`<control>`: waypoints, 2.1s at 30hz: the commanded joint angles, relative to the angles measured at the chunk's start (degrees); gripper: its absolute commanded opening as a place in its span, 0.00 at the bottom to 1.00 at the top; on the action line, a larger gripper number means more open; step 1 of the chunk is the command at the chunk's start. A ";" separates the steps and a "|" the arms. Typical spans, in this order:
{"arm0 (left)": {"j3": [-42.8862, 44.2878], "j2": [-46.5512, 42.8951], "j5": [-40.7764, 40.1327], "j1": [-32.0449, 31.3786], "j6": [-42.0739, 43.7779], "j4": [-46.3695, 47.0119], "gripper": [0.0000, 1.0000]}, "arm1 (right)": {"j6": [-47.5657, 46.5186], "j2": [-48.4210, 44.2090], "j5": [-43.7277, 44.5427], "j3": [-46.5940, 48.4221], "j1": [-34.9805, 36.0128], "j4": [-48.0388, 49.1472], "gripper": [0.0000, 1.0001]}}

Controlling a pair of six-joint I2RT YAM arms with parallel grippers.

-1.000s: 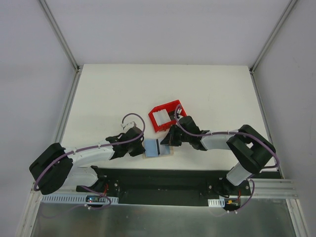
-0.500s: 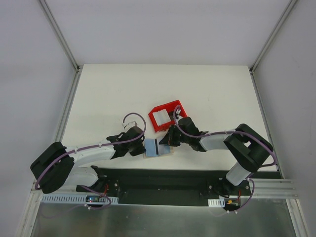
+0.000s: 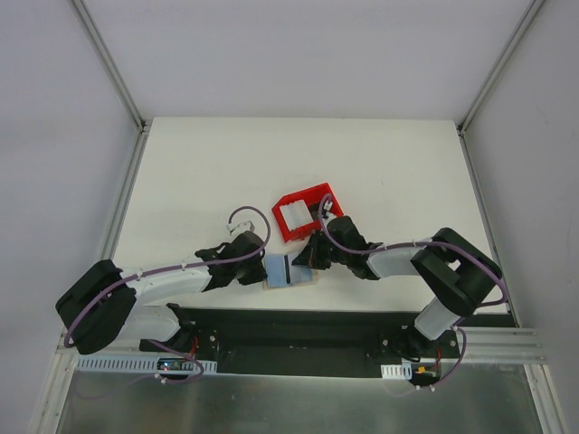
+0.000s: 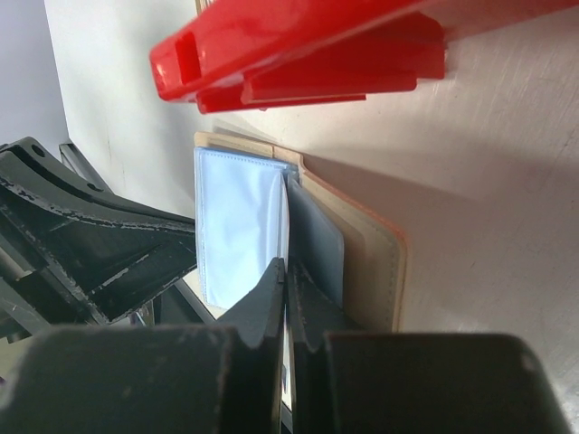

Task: Put the credit cards into the card holder
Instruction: Insert the credit card into the card holder.

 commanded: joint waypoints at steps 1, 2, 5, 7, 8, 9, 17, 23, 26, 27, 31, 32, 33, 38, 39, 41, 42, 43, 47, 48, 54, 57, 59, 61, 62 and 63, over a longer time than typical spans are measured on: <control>-1.84 2.52 -2.22 0.44 5.44 -4.78 0.00 | 0.72 1.37 0.57 -0.41 0.32 -9.04 0.00; -1.84 2.61 -2.40 0.44 6.06 -4.78 0.00 | 0.72 0.75 1.01 -0.76 0.32 -9.49 0.01; -1.67 2.78 -2.57 0.52 7.38 -4.78 0.00 | 0.19 -0.57 2.24 -0.94 0.23 -11.59 0.00; -1.49 3.57 -2.66 0.44 8.17 -4.78 0.00 | -0.08 0.48 2.07 -0.59 0.23 -12.22 0.00; -1.32 3.92 -2.75 0.52 8.78 -4.87 0.00 | 0.10 0.83 1.98 -0.59 0.23 -12.22 0.00; -1.06 4.45 -2.57 0.52 9.14 -5.04 0.00 | 0.27 1.01 1.98 -0.68 0.40 -12.13 0.01; -1.49 0.07 -2.84 1.14 10.02 -6.36 0.07 | -0.25 1.27 2.77 -0.33 0.32 -13.53 0.00; -1.93 -2.93 -2.13 1.75 9.85 -6.19 0.20 | -0.52 1.71 2.15 0.03 0.32 -13.01 0.00; -2.19 -3.80 -1.61 2.46 9.84 -5.40 0.21 | -0.60 1.71 1.89 0.11 0.40 -12.92 0.00; -2.28 -3.90 -1.43 2.63 10.02 -4.96 0.20 | -0.60 1.80 1.80 0.20 0.32 -12.75 0.00; -2.90 -3.81 1.11 4.21 10.72 -1.98 0.19 | -0.52 2.33 1.19 0.29 0.32 -12.48 0.00; -3.07 -3.63 1.90 4.48 10.72 -1.27 0.19 | -0.69 2.33 1.01 0.29 0.32 -12.39 0.00; -3.34 -3.63 2.52 4.65 10.81 -0.40 0.19 | -0.60 2.42 0.92 0.46 0.40 -12.48 0.00; -5.62 -5.21 5.59 6.58 10.11 3.64 0.22 | -0.87 3.21 0.31 0.90 0.32 -12.39 0.00; -6.23 -5.48 6.47 7.11 10.02 4.53 0.23 | -0.95 3.38 0.13 0.99 0.40 -12.39 0.00; -7.29 -5.48 8.57 8.25 9.67 6.62 0.23 | -0.78 3.38 -0.04 1.08 0.40 -12.30 0.00; -7.82 -5.30 9.55 8.78 9.58 7.86 0.24 | -0.87 3.56 -0.13 1.08 0.32 -12.22 0.00; -8.08 -4.95 10.34 9.13 9.58 8.66 0.24 | -0.87 3.65 -0.22 1.17 0.32 -12.13 0.00; -7.82 -2.76 12.72 9.67 9.76 10.60 0.22 | -0.87 3.56 -0.31 1.08 0.40 -12.22 0.00; -7.73 -2.32 13.07 9.75 9.67 10.69 0.20 | -0.87 3.39 -0.22 0.99 0.32 -12.13 0.00; -8.43 -2.58 12.90 9.84 8.79 11.21 0.03 | -0.87 3.21 -0.13 0.90 0.40 -12.04 0.00; -8.87 -3.02 12.28 9.84 9.05 10.78 0.00 | -0.78 3.03 -0.40 0.73 0.40 -11.43 0.00; -8.79 -2.58 12.63 9.84 9.67 10.60 0.00 | -0.25 3.38 -0.92 0.55 0.58 -9.94 0.00; -8.61 -1.44 13.16 9.84 9.85 10.77 0.00 | 0.89 3.82 -0.66 0.46 1.02 -8.71 0.00; -8.44 -0.91 13.51 9.84 9.93 10.69 0.00 | 1.24 4.00 -0.49 0.46 1.28 -8.27 0.00; -8.35 -0.65 13.86 9.75 9.93 10.77 0.00 | 1.68 4.09 -0.31 0.46 1.63 -7.65 0.01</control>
